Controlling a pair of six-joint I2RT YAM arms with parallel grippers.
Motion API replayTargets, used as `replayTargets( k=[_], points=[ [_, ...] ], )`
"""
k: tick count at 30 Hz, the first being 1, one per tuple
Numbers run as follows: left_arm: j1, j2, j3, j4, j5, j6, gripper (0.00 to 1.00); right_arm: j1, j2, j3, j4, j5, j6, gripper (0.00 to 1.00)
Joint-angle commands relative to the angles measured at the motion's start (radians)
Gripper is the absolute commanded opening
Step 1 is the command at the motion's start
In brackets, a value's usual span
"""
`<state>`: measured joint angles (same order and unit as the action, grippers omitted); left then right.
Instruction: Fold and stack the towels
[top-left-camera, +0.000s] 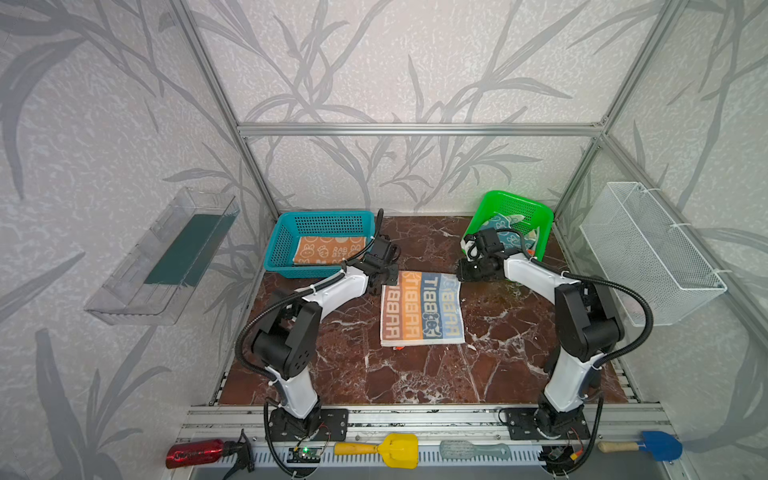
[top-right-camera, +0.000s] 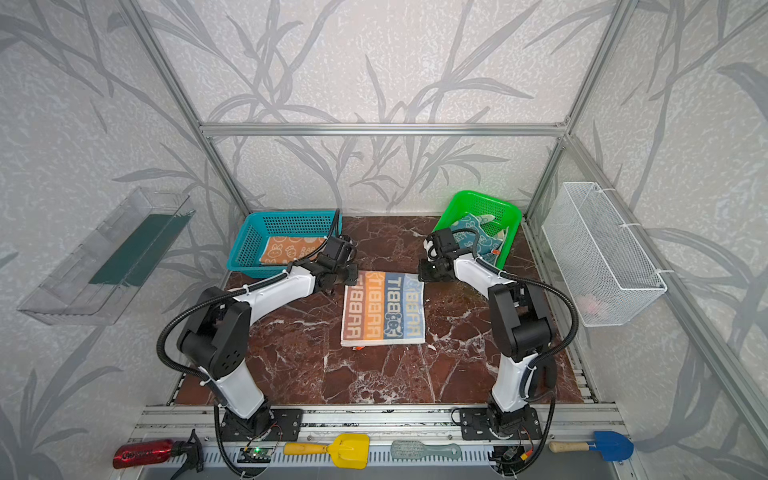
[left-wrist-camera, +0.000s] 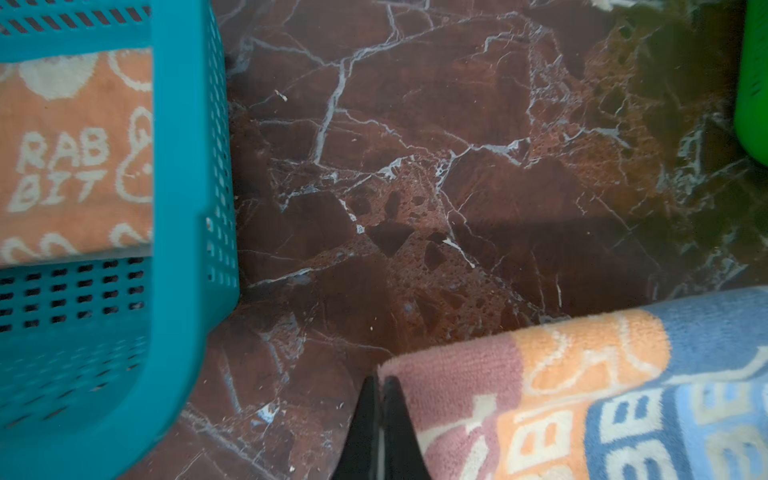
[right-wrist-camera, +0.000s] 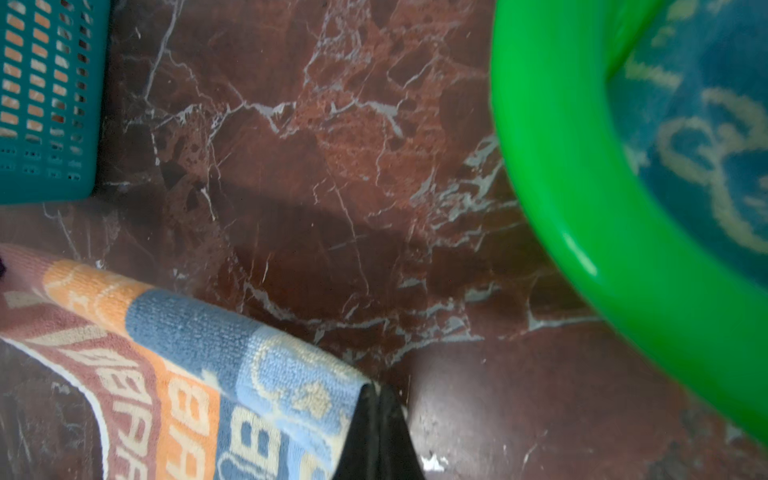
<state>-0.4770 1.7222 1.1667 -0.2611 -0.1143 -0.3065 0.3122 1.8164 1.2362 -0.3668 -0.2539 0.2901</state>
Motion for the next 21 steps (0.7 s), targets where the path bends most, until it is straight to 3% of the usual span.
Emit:
replayTargets(
  k=[1,12,21],
  points=[
    [0.006,-0.088,-0.048,-0.012,-0.034,-0.003,0.00,-0.007,-0.103,-0.071,-0.034,0.023,0.000,0.00],
    [-0.007,-0.252,-0.324,0.098,0.042,-0.085,0.00,0.049,-0.266,-0.337,0.018,-0.026,0.041,0.00],
    [-0.041,-0.278,-0.475,0.162,0.056,-0.150,0.00,0.115,-0.231,-0.450,0.101,-0.034,0.099,0.00]
  ],
)
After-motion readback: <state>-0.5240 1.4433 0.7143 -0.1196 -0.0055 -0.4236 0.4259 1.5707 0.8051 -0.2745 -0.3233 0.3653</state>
